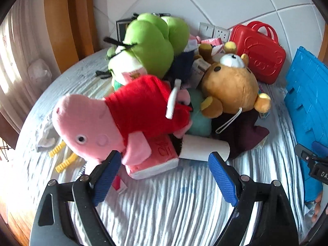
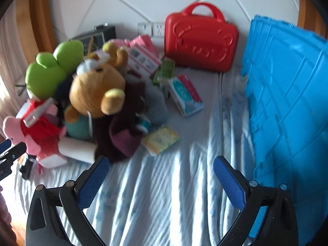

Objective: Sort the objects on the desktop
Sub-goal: 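Reach left gripper toward the white lint roller while right approaches the yellow-green packet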

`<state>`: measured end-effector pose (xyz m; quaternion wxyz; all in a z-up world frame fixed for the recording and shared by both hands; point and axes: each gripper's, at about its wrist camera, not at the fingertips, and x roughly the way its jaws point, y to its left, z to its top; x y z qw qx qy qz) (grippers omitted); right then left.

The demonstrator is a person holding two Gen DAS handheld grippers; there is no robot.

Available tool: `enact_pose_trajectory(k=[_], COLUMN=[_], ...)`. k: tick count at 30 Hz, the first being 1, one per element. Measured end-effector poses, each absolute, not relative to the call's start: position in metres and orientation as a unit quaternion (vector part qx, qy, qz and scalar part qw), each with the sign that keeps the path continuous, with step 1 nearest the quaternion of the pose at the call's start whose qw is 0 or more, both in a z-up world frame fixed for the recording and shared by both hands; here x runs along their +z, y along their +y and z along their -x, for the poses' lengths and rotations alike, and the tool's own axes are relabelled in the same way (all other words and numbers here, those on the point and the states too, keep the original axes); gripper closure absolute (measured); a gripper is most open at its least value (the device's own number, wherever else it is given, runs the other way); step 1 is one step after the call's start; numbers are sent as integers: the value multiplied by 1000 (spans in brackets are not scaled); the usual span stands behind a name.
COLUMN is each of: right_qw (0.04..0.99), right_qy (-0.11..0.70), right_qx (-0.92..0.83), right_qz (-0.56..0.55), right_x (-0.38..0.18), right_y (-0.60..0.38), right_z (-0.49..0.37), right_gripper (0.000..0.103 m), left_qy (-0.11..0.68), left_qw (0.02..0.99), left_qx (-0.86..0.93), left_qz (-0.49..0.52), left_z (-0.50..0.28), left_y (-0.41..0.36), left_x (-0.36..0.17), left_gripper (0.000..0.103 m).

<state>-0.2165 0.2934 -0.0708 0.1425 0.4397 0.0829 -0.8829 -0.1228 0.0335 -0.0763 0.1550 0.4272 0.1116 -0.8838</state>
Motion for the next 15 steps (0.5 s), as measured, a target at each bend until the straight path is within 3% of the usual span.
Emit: enact_pose_trajectory(k=[9, 15], right_qw=[156, 171], right_qy=[105, 119], right_qx=[-858, -845], right_qz=[-477, -492], right_x=[-114, -133], right_y=[309, 310], right_z=[241, 252], right_gripper=[0, 0], left_qy=[130, 75], left_qw=[129, 158], left_qx=[-861, -856], left_qz=[-475, -486], left_z=[185, 206], left_y=[88, 115], left_x=[-139, -161], left_gripper=[15, 15])
